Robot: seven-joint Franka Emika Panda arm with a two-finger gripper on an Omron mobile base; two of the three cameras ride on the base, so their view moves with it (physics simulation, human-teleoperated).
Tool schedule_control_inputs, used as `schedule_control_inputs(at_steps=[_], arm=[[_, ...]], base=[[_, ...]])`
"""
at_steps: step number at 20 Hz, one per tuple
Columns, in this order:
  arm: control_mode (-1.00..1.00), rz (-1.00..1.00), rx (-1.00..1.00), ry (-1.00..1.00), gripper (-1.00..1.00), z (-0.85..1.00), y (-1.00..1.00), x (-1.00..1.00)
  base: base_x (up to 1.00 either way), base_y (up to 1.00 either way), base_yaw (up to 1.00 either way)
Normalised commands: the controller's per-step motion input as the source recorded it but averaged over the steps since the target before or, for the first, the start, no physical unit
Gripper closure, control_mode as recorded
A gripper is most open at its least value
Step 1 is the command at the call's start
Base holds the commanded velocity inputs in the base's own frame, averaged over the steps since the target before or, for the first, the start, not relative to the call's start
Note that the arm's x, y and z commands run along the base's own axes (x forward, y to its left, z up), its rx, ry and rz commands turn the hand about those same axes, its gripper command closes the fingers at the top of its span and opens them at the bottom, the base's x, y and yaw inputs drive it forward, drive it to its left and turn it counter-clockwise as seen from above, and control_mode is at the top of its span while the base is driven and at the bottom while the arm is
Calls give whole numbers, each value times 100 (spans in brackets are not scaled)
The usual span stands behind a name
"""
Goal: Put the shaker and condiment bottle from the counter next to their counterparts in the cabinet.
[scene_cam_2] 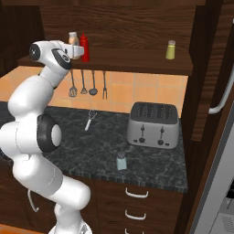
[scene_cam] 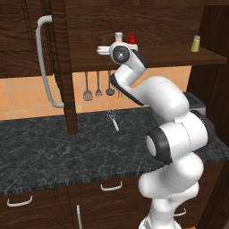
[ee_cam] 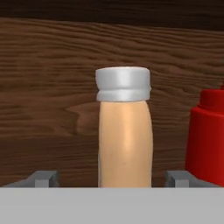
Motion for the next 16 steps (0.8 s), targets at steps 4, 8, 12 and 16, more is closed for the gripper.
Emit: schedule_control_inputs(at_steps=[4,8,12,16], arm=[[-100,0,1,0,-100,8,-2,-2],[-100,0,1,0,-100,20,-10,-5],[-100,-1,1,0,-100,18,-1,-40],[-100,0,0,-1,-100,8,0,-59]], base=[[0,0,0],[0,0,0],[0,0,0],[0,0,0]])
